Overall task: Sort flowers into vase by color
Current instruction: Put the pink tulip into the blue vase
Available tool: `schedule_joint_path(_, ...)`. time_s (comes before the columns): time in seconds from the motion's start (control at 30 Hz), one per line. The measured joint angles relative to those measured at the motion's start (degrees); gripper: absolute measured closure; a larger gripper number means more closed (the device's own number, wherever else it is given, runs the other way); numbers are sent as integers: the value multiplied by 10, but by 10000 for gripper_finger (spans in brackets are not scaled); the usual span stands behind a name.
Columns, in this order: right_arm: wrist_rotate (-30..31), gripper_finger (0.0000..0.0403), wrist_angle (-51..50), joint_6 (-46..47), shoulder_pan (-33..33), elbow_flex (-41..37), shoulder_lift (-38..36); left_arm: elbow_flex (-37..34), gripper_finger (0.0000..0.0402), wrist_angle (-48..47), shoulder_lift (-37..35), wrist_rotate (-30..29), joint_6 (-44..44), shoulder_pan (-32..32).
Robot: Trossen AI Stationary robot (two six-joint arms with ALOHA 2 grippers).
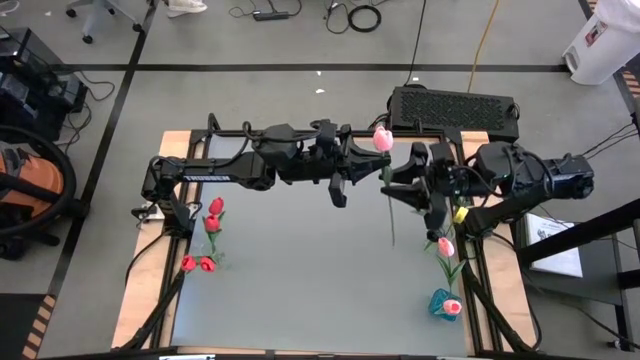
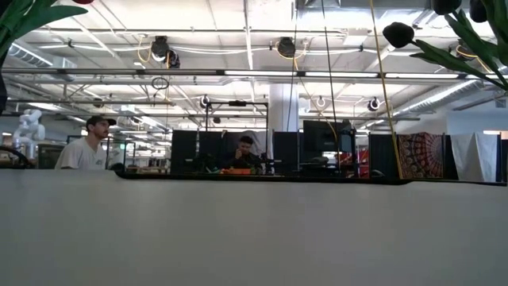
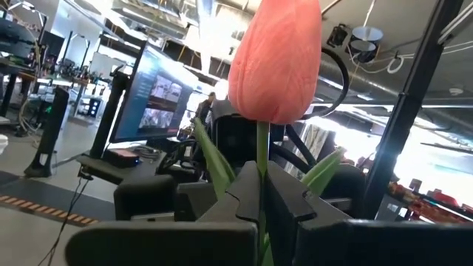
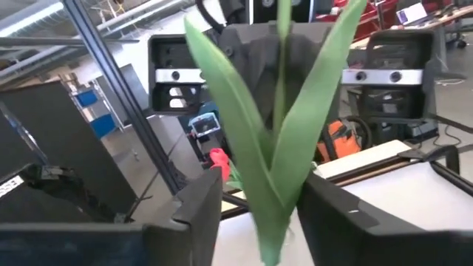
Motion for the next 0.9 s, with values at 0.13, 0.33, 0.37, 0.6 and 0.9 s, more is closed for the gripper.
schedule_joint_path(0.13,0,287,-1,1,-5,0,0,0,395,-7,0,0,0,0)
schedule_joint_path(0.33,0,380,-3,0,-8,0,0,0,382,-14,0,1,0,0)
schedule_joint_path(0.37,-1,390,-3,0,-8,0,0,0,375,-14,0,1,0,0)
schedule_joint_path(0.6,-3,399,-5,1,-8,0,-3,0,298,-15,0,2,1,0)
schedule_joint_path(0.9,30,401,-27,-3,-8,0,-50,0,245,-39,-13,29,1,0)
